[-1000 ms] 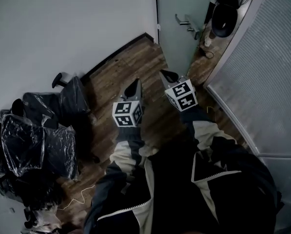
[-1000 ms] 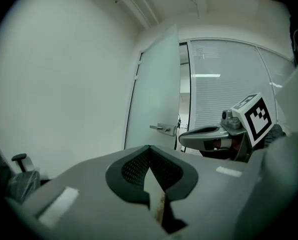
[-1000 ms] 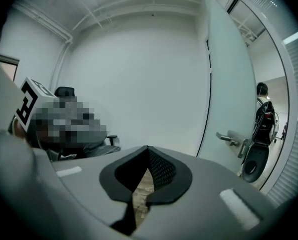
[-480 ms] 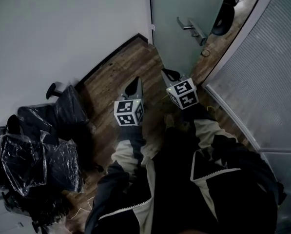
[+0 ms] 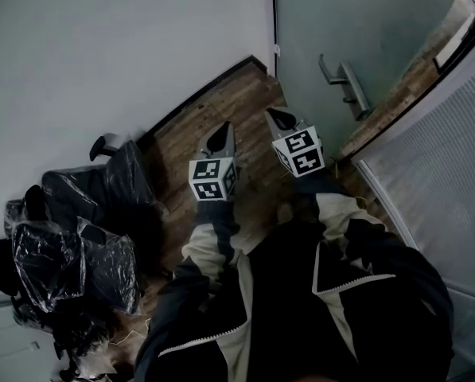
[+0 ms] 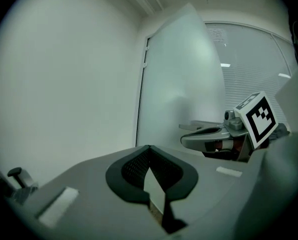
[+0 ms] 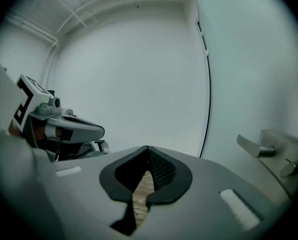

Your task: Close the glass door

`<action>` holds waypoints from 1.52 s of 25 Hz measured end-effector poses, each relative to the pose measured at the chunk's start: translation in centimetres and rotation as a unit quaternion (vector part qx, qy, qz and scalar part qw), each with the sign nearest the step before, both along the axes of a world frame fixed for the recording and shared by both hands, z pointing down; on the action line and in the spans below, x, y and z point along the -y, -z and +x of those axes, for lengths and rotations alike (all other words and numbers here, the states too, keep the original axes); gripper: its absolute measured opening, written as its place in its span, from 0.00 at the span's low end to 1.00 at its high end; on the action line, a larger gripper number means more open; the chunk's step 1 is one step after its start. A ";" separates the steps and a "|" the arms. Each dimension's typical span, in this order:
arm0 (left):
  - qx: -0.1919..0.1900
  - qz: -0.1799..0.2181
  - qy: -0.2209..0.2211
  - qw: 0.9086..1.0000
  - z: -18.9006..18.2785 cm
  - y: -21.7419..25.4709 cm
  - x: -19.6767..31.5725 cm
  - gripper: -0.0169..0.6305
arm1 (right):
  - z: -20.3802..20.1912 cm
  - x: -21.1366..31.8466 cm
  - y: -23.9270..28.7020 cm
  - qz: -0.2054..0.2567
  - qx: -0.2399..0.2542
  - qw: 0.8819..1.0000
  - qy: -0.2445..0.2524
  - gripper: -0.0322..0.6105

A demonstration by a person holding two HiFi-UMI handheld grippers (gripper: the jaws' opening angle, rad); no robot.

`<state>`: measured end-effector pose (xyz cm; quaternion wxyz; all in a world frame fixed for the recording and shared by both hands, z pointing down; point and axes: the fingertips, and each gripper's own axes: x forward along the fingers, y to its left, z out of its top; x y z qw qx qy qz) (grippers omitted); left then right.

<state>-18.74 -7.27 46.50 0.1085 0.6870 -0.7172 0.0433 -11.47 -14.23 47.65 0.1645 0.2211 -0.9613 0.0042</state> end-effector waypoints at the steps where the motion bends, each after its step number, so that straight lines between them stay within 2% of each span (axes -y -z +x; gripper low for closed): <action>1: 0.004 0.004 0.002 1.000 -0.4 0.2 1.4 0.02 | -0.6 1.4 0.1 0.000 0.002 1.000 0.003 0.06; 7: 0.009 0.005 -0.002 1.000 -1.3 0.7 7.0 0.03 | -2.0 8.2 1.5 0.004 0.016 1.000 -0.012 0.06; 12: 0.012 0.004 -0.029 1.000 -1.1 1.2 11.0 0.03 | -1.8 11.5 1.7 0.004 0.015 0.999 -0.033 0.06; 16: 0.005 0.007 -0.081 0.997 -0.3 1.4 14.9 0.03 | -0.7 14.1 1.7 0.011 0.004 0.997 -0.076 0.06; 19: -0.007 0.015 -0.135 0.991 0.9 1.5 18.2 0.03 | 0.1 15.2 2.3 0.031 -0.010 0.993 -0.111 0.06; 23: 0.001 0.026 -0.231 0.973 3.8 2.3 21.3 0.03 | 1.6 16.2 2.9 0.033 -0.010 0.983 -0.179 0.06; 29: 0.001 0.041 -0.361 0.932 7.8 3.7 23.1 0.03 | 4.5 16.3 5.2 0.043 0.022 0.953 -0.300 0.06; 34: -0.006 0.043 -0.442 0.896 10.4 3.6 22.4 0.03 | 9.8 14.2 5.4 0.053 0.011 0.910 -0.410 0.06; 38: -0.014 0.044 -0.483 0.875 12.6 3.5 21.8 0.03 | 14.4 11.9 4.8 0.048 -0.004 0.876 -0.480 0.06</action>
